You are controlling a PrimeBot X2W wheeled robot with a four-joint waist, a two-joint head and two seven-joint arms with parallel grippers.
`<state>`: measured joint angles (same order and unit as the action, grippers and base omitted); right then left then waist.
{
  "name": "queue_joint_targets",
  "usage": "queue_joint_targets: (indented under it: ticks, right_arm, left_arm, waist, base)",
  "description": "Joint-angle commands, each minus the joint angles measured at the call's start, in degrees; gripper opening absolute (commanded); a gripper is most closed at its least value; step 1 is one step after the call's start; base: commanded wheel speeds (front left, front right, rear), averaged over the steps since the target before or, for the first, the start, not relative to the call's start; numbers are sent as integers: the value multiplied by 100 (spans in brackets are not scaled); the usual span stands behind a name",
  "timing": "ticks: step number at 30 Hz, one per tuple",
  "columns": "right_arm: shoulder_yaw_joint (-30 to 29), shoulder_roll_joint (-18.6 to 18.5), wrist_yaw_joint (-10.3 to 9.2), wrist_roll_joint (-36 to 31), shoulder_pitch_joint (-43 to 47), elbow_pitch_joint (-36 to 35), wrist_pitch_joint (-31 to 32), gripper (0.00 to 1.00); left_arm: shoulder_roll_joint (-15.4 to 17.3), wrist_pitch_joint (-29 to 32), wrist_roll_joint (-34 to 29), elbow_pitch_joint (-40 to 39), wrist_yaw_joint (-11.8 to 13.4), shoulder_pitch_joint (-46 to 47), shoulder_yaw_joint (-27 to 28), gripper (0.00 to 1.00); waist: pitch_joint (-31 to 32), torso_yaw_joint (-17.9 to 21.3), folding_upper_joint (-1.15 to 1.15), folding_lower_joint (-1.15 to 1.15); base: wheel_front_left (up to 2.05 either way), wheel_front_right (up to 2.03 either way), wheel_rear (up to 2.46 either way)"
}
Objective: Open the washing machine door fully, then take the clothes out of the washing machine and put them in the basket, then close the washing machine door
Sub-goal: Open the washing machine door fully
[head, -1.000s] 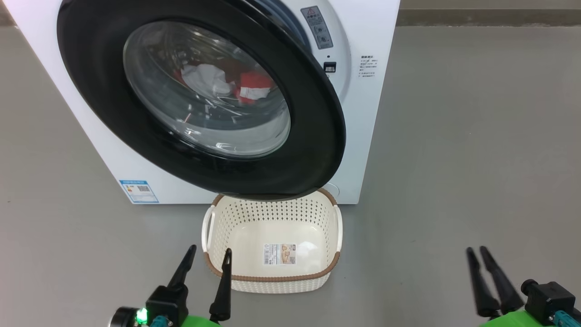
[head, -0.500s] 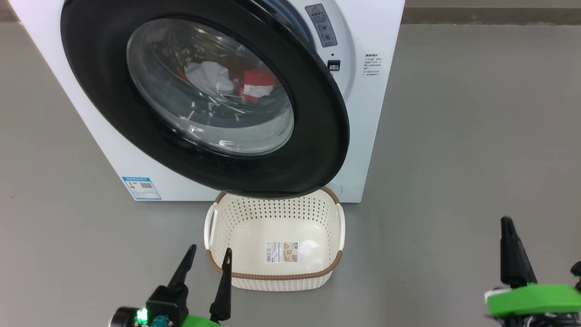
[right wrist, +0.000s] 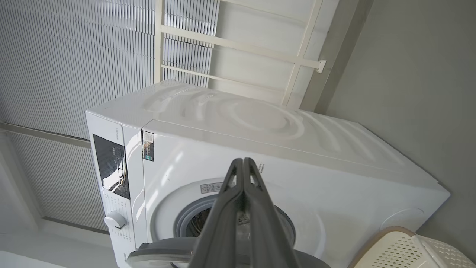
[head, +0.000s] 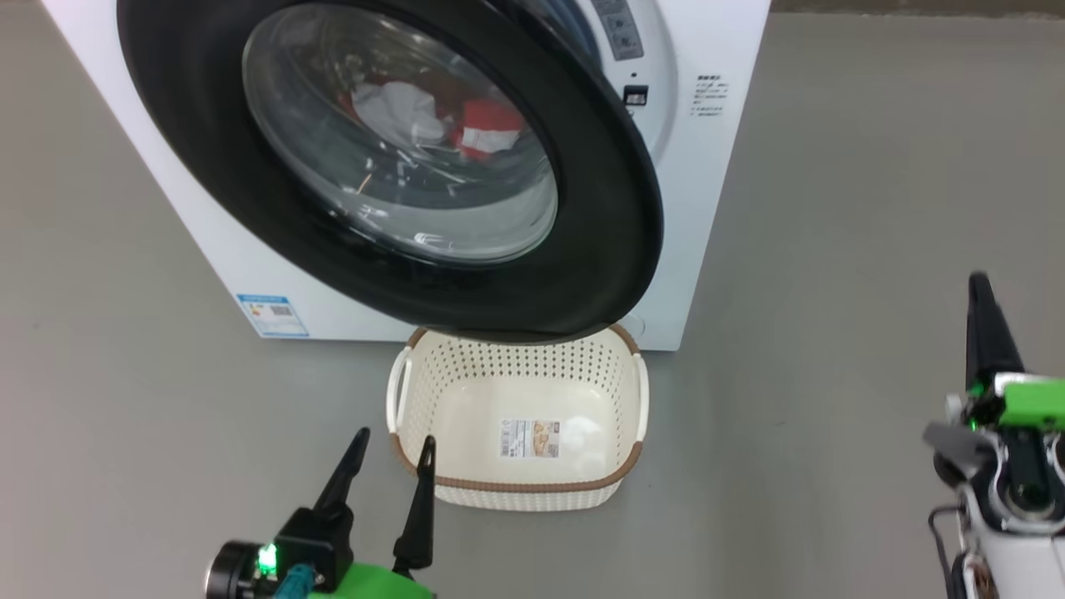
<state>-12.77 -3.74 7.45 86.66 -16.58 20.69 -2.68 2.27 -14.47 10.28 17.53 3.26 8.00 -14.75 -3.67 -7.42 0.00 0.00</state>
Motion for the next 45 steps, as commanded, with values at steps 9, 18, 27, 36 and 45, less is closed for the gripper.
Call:
queue_joint_targets:
  ticks: [9, 18, 27, 36, 45]
  right_arm:
    - [359, -198, 3, 320, -1421, 834, 697, 0]
    - [741, -164, 3, 381, -2417, 1742, 1332, 0]
    - [1003, -115, 3, 330, -3095, 2304, 1683, 0]
    - [1085, -105, 3, 396, -3448, 2686, 2036, 0]
    - [1140, -113, 3, 550, -3383, 2720, 2679, 0]
  left_arm:
    - [61, -52, 112, -293, 133, 483, -41, 100]
    - [61, -52, 185, -390, 217, 673, -238, 100]
    - [61, -52, 267, -466, 301, 842, -402, 100]
    - [61, -52, 355, -485, 384, 911, -550, 100]
    - [61, -52, 399, -487, 425, 917, -578, 100]
  waist:
    - [-403, -369, 0, 0]
    - [-709, -675, 0, 0]
    - [-932, -882, 0, 0]
    - [-992, -1045, 0, 0]
    - [-992, -1087, 0, 0]
  base:
    - [0, 0, 0]
    - [0, 0, 0]
    - [0, 0, 0]
    - [0, 0, 0]
    - [0, 0, 0]
